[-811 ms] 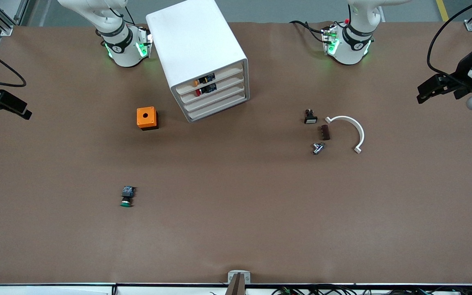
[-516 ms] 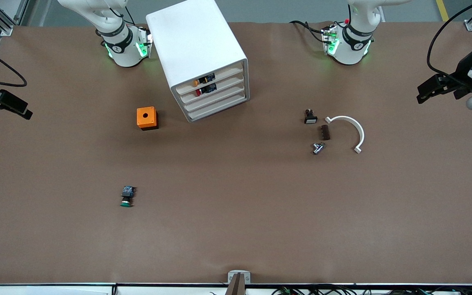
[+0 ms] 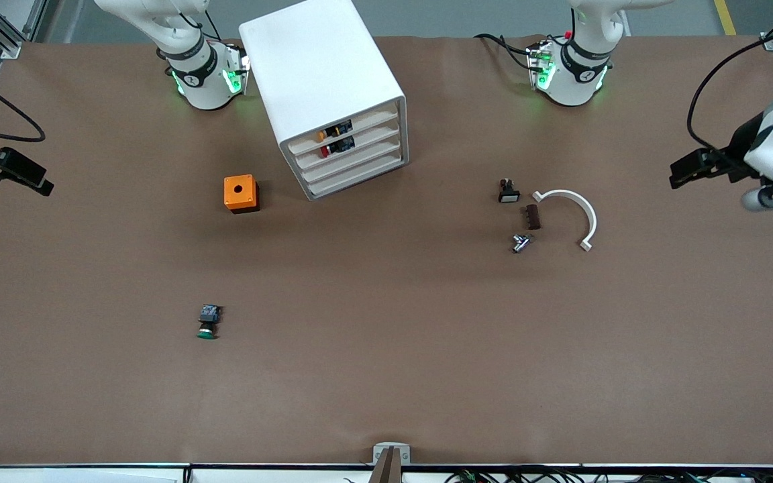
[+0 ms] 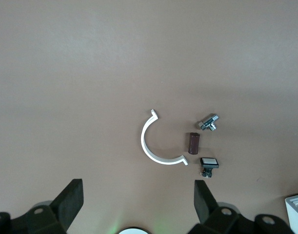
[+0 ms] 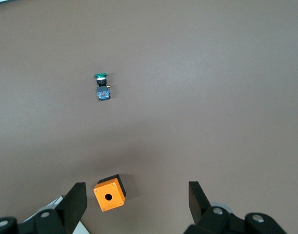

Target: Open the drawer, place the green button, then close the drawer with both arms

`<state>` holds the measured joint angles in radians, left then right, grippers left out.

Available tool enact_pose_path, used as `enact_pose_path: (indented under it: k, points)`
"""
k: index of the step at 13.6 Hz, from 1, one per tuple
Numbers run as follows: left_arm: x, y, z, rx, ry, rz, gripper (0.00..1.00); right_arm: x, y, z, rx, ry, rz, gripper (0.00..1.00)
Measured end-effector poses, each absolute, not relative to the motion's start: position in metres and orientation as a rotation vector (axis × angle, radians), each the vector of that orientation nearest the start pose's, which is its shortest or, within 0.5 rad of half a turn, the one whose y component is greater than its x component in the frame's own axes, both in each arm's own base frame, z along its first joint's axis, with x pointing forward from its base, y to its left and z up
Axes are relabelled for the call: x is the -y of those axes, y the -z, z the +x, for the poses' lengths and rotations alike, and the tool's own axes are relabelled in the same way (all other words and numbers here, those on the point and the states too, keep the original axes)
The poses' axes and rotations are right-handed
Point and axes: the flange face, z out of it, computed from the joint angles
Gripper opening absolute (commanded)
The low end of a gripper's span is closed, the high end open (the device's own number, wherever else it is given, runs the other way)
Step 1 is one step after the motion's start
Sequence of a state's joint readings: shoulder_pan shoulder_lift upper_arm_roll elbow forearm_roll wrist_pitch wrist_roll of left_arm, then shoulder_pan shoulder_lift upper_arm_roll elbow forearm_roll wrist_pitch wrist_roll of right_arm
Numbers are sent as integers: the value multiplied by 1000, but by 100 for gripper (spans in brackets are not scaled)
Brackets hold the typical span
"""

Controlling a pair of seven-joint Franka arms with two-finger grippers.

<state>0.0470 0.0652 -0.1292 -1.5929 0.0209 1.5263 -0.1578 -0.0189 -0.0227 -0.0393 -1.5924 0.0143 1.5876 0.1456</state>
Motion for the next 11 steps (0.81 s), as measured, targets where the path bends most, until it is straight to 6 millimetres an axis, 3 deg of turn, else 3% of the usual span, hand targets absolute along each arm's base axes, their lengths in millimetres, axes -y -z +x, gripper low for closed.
enact_pose_path:
  k: [5,8,11]
  points:
    - [50,-493,602,141,-343,-3130,100,29,-627,548,-318,14,-3096,100]
    - [61,-430,621,358,-498,-3151,100,31,-616,555,-354,-4,-2966,100]
    - [94,-391,634,650,-614,-3101,100,34,-581,571,-376,-62,-2941,100]
